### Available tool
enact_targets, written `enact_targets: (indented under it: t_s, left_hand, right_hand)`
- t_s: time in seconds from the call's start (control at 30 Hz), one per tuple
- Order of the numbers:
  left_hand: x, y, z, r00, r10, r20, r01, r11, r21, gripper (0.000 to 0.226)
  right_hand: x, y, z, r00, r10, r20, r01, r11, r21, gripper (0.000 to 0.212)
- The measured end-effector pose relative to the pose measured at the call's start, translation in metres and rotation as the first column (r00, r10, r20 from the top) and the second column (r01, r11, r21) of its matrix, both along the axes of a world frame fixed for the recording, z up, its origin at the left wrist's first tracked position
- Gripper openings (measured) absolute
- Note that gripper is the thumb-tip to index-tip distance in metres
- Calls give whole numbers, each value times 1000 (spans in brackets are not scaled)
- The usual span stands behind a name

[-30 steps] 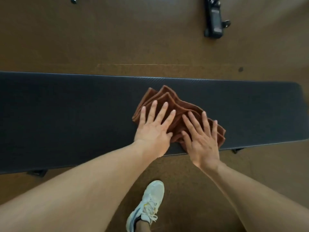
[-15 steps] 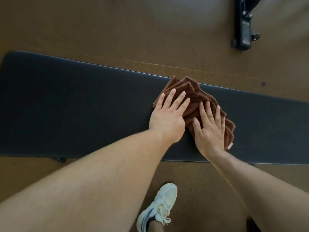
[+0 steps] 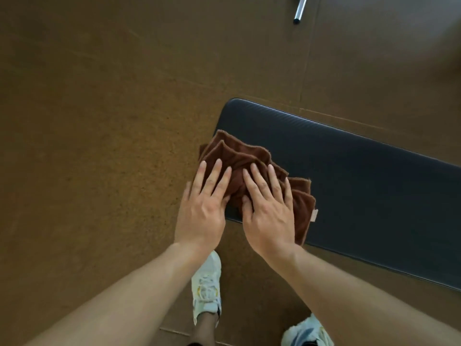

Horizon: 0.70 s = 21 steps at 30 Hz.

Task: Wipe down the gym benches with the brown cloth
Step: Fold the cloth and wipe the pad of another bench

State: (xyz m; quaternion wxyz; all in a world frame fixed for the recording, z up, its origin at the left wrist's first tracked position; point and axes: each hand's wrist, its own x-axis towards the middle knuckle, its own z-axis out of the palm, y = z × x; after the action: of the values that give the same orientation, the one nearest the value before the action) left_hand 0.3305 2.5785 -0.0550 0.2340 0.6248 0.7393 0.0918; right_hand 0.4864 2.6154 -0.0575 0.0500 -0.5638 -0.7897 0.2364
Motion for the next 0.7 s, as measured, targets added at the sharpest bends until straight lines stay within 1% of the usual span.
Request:
enact_targets:
  t_s: [0.07,0.13,0.17,0.2,0.23,0.27,0.3,0.33,0.37,0.4,0.43,0.47,0.53,0.6,0.63,0.67,0.7]
  left_hand:
    - [-11,-15,4,986,105,133,-109,994,30,56]
    - [-19,-32,14,934,236,269,-235,971,-38,52]
    - [-22,-42,22,896,309,319,-291,951,-103,51]
    - [-26,-54,33,849,384,364,-339,923,-182,49]
    - [-29,-64,48,789,465,401,-382,883,-272,47]
    - [-30,-72,66,710,554,435,-425,829,-363,44]
    - [-30,-78,84,584,661,470,-469,748,-469,41]
    - [-30,-80,103,398,769,500,-503,638,-583,36]
    - [-28,-82,124,169,848,502,-517,510,-687,31]
    - [-27,-82,145,-50,883,467,-515,378,-770,27]
    - [-27,-82,163,-191,888,419,-506,276,-817,24]
    - [-27,-83,182,-239,893,380,-487,229,-843,22]
    - [-22,-84,222,-193,913,358,-413,256,-874,25]
    - [-15,-83,267,-168,902,397,-370,315,-874,22]
    - [-11,-81,288,-115,891,438,-383,368,-848,18]
    - [-8,-79,309,-41,874,485,-417,426,-803,17]
    - [-5,-77,330,38,847,530,-462,486,-742,20]
  right_hand:
    - [-21,-15,4,996,-57,-74,58,998,16,47]
    - [-36,-32,15,987,-114,-118,110,993,-36,42]
    - [-43,-41,26,980,-153,-129,139,984,-111,41]
    - [-50,-49,38,967,-208,-145,171,958,-231,40]
    - [-56,-55,53,943,-288,-167,205,897,-391,39]
    - [-61,-60,70,895,-400,-196,232,795,-560,36]
    - [-64,-64,89,825,-519,-223,244,684,-687,36]
    - [-67,-66,108,752,-613,-243,245,602,-760,37]
    - [-67,-70,128,696,-670,-259,244,560,-791,39]
    - [-66,-73,149,653,-704,-279,245,546,-801,40]
    - [-65,-75,172,615,-725,-310,246,550,-798,41]
    - [-62,-77,193,584,-740,-334,251,556,-793,41]
    - [-50,-83,232,537,-753,-380,251,572,-781,41]
    - [-35,-86,274,532,-738,-416,221,595,-773,42]
    - [-26,-88,294,545,-718,-433,201,613,-764,43]
    - [-16,-89,312,580,-686,-439,185,636,-750,45]
    - [-6,-89,332,607,-656,-448,157,652,-741,45]
